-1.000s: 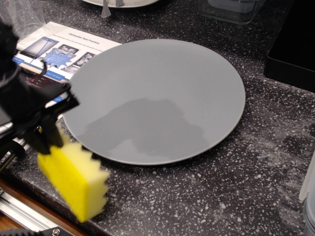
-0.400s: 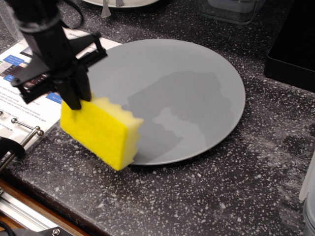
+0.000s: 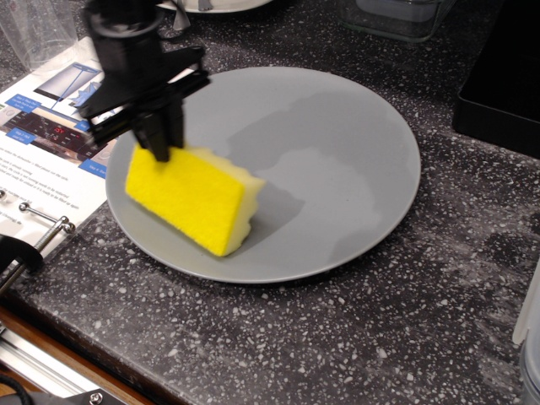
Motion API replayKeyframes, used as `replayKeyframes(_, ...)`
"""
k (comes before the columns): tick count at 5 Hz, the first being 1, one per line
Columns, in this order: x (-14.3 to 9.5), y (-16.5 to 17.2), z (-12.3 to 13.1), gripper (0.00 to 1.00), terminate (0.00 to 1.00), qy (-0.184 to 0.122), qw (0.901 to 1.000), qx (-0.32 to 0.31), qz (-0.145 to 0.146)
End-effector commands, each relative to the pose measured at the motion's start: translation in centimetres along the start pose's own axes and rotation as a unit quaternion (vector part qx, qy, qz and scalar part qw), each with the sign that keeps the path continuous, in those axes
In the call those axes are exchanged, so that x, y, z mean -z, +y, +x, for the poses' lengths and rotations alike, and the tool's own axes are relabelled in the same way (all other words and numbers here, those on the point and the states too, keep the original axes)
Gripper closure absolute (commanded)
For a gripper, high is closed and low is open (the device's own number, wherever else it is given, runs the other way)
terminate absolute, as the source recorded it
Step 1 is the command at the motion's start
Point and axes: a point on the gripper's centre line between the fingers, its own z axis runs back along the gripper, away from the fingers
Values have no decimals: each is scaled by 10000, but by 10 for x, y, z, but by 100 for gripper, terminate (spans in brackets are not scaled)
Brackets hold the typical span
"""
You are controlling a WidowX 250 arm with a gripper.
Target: Pick up sponge and wipe plate
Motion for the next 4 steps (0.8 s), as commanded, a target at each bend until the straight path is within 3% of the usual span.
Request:
replayKeyframes(1, -15, -57, 17, 100, 0, -56, 9981, -596, 138)
replayKeyframes(4, 0, -101, 32, 100, 0, -104, 9894, -1419, 280)
